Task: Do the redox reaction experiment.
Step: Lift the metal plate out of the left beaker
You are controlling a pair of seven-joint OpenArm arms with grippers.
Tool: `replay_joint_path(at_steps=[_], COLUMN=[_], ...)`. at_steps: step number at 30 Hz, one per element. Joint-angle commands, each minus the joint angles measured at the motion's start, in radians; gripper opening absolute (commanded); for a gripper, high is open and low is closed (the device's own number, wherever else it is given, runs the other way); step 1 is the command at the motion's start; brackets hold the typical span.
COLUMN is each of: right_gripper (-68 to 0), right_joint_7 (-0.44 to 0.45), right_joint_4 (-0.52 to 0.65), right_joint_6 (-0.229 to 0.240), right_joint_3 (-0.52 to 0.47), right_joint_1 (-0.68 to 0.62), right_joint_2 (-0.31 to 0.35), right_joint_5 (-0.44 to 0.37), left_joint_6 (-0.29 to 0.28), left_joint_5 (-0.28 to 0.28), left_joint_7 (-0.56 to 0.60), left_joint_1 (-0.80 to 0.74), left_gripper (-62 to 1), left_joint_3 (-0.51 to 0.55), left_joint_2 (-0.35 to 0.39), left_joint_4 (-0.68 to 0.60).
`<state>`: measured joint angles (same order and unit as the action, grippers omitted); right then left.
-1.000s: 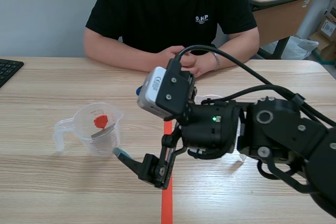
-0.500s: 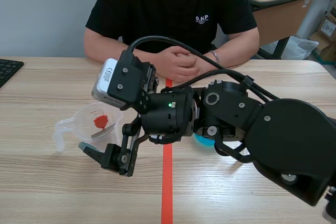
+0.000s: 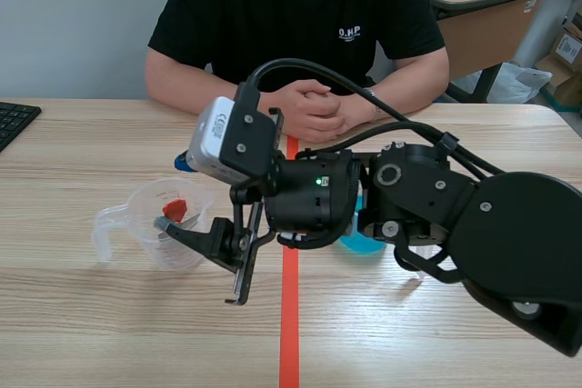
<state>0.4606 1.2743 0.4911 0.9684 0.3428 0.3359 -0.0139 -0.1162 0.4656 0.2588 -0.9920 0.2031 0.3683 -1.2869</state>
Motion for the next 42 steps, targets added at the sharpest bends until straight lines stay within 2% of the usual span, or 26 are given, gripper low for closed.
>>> replay_joint_path(at_steps=[1, 7, 14, 20, 23, 28, 32, 39, 42], right_gripper=[-35.2, -44.8, -64.9, -66.0, -66.0, -66.0, -66.0, -66.0, -66.0], right_joint_7=[0.031, 0.053, 0.105, 0.171, 0.197, 0.197, 0.148, 0.024, -0.073], right_joint_4=[0.021, 0.021, 0.021, 0.022, 0.023, 0.023, 0.037, 0.117, 0.182], right_joint_6=[-0.003, -0.005, -0.005, -0.024, -0.023, -0.014, 0.043, 0.149, 0.188], right_joint_3=[-0.006, -0.007, -0.023, -0.033, -0.053, -0.086, -0.123, -0.209, -0.254], right_joint_1=[0.018, 0.021, 0.021, 0.021, 0.021, 0.021, 0.026, 0.037, 0.037], right_joint_2=[0.014, 0.027, 0.027, 0.027, 0.027, 0.027, 0.027, 0.027, 0.027], right_joint_5=[-0.008, -0.008, -0.009, -0.016, -0.017, -0.04, -0.115, -0.196, -0.241], left_joint_6=[-0.006, -0.006, -0.006, -0.006, -0.006, -0.006, -0.006, -0.007, -0.007], left_joint_5=[0.005, 0.005, 0.005, 0.005, 0.005, 0.005, 0.005, 0.005, 0.005], left_joint_7=[0.011, 0.011, 0.011, 0.011, 0.011, 0.011, 0.01, 0.01, 0.01], left_joint_1=[-0.01, -0.01, -0.01, -0.011, -0.011, -0.018, -0.022, -0.022, -0.022], left_gripper=[1.4, 1.4, 1.4, 1.0, -9.2, -30.3, -43.4, -55.5, -56.4], left_joint_3=[-0.001, -0.001, -0.001, -0.001, -0.001, -0.001, 0.0, 0.0, 0.0], left_joint_2=[-0.005, -0.005, -0.005, -0.005, -0.005, -0.005, -0.005, -0.005, -0.005], left_joint_4=[-0.009, -0.009, -0.009, -0.009, -0.009, -0.009, -0.009, -0.009, -0.009])
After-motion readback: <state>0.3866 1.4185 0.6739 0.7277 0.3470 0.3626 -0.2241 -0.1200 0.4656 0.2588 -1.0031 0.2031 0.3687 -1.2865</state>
